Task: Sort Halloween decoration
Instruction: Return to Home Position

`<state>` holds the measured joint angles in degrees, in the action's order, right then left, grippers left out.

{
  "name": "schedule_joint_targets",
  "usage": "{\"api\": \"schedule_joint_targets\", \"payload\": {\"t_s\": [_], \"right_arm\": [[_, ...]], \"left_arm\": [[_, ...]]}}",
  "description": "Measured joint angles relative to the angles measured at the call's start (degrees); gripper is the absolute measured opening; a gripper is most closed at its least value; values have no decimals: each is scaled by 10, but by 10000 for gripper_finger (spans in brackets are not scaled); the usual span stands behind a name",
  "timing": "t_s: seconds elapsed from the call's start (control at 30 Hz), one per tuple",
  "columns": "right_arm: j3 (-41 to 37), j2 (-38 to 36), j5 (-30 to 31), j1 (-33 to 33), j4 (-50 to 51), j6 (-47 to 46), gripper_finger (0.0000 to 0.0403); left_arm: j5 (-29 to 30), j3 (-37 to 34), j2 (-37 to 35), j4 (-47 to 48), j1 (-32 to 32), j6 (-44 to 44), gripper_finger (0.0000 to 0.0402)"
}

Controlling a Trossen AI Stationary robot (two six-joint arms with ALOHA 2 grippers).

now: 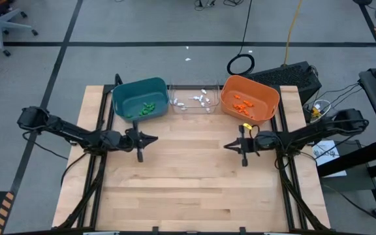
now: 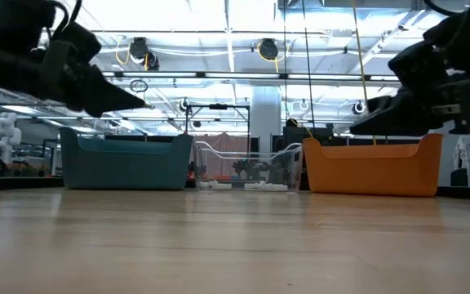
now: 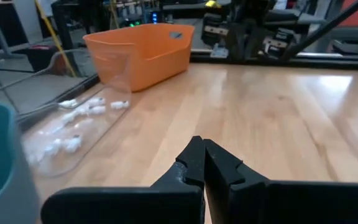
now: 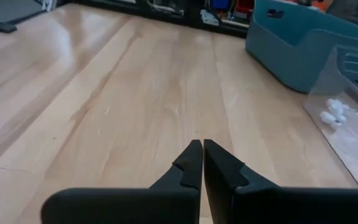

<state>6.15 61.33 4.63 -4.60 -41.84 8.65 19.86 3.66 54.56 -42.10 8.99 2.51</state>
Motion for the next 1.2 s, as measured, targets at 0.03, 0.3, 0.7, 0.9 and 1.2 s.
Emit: {"api": "schedule_joint_targets", "payload": {"t_s": [0.03, 0.3, 0.7, 0.9, 1.2], "right_arm": [[-7, -12, 0, 0, 0, 0, 0], [-50, -114, 0, 0, 4, 10, 0], [-51, -284, -23, 0, 158, 19, 0], [-52, -381, -47, 0, 207, 64, 0], [-52, -533, 25, 1, 293, 27, 0]], "left_arm": [[9, -8, -5, -3, 2, 1, 1], [19, -33, -59, -21, 17, -13, 1], [54, -33, -195, 55, 19, -63, 1], [55, -33, -238, 108, 19, -60, 1], [48, -33, -293, 193, 23, -31, 1]]}}
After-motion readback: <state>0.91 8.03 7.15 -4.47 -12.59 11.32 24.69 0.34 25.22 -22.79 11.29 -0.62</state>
